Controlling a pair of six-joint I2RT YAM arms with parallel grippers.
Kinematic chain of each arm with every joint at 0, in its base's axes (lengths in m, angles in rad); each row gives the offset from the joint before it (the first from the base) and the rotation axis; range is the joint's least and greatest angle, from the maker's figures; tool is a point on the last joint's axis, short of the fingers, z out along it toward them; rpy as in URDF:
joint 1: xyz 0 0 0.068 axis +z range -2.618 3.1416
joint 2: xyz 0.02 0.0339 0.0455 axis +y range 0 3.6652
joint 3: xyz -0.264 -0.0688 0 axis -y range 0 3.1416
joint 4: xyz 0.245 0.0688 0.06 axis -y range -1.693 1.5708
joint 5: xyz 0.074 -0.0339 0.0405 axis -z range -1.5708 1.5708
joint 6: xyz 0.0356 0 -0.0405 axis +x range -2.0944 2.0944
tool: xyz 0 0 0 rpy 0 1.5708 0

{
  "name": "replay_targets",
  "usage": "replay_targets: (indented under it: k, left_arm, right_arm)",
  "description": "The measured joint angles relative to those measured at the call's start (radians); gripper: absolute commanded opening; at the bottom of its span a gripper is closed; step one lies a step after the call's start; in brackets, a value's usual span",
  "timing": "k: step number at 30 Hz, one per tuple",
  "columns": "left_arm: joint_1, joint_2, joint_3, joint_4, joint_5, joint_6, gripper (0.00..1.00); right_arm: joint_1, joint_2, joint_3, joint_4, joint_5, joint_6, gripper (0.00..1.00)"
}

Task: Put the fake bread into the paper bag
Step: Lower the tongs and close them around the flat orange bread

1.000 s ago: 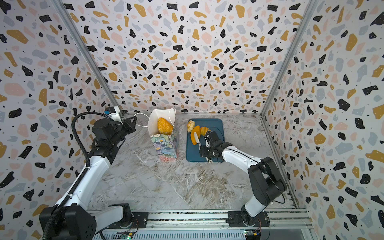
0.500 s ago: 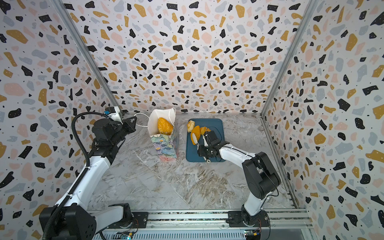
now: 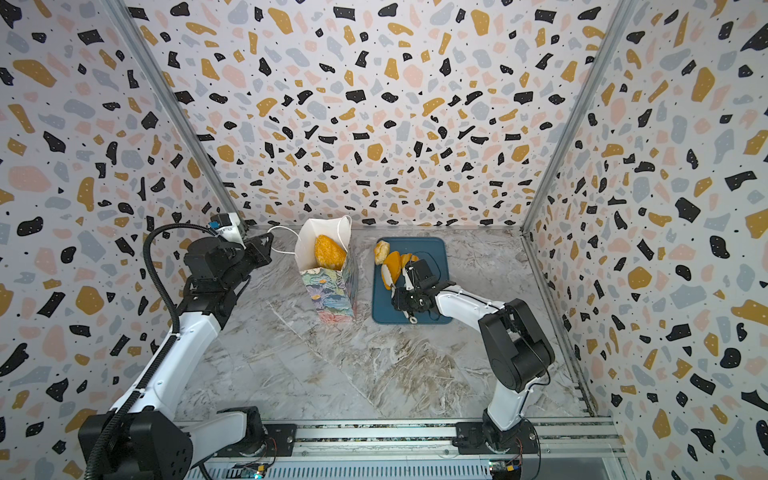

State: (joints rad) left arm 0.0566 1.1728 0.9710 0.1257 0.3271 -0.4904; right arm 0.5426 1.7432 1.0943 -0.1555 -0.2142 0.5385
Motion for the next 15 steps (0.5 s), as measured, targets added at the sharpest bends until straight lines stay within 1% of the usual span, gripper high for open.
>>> replay_targets:
  k: [4, 15]
  left_arm:
    - [0.000, 0.000, 0.000, 0.000, 0.000, 0.000, 0.00]
    - [0.000, 0.000, 0.000, 0.001, 0.004, 0.000, 0.00]
  right_arm:
    - [-0.014, 0.011, 0.014, 0.012, -0.004, 0.000, 0.49]
    - [-0.027, 0.078, 0.062, 0.018, -0.017, -0.001, 0.43]
